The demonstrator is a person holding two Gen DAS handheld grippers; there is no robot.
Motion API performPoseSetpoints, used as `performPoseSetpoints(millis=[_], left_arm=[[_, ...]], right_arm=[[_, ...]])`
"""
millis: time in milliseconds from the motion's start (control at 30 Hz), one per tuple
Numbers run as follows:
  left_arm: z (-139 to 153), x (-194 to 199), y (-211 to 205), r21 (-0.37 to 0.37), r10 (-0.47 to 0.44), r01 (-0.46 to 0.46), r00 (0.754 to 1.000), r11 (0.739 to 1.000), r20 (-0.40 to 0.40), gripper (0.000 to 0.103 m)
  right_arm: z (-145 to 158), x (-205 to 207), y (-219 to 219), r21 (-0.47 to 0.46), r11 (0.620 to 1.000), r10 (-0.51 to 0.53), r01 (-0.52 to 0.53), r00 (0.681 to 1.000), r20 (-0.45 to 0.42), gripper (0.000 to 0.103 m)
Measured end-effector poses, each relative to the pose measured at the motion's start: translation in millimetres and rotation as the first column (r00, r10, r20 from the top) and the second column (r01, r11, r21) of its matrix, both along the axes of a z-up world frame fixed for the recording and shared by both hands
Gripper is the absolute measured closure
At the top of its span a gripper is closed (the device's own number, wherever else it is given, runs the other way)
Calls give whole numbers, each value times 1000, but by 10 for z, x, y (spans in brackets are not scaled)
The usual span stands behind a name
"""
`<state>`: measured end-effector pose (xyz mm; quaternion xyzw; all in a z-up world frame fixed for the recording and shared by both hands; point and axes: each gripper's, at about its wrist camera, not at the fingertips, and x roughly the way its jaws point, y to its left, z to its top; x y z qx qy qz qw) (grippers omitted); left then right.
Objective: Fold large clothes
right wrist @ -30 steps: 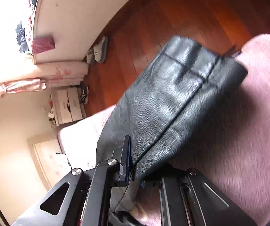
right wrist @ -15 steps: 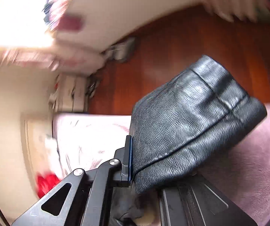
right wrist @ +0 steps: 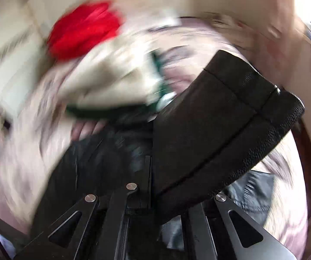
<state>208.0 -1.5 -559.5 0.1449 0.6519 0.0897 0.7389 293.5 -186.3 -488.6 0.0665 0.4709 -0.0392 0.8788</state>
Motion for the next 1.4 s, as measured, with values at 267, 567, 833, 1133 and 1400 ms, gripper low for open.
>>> performPoseSetpoints(millis=[267, 567, 833, 1133, 1400], left_arm=[[-30, -257, 747, 1, 79, -79, 996, 997, -39, 0], [149, 56, 793, -77, 85, -85, 996, 993, -11, 0], [17, 491, 305, -103, -6, 9, 999, 995, 37, 0], [-131, 654, 108, -148, 11, -13, 1000, 989, -12, 0], [-82, 793, 282, -108, 9, -5, 999, 994, 39, 0]], right_arm=[[-1000, -217, 1605, 162, 942, 335, -295, 871, -360, 57], [-663, -1650, 63, 587, 695, -189, 416, 893, -409, 34], [-1618, -2567, -521, 725, 118, -452, 679, 687, -569, 72], [-1324, -2973, 305, 642, 381, -371, 665, 746, -553, 50], [-1354, -3569, 845, 622, 217, -554, 752, 620, -556, 59]])
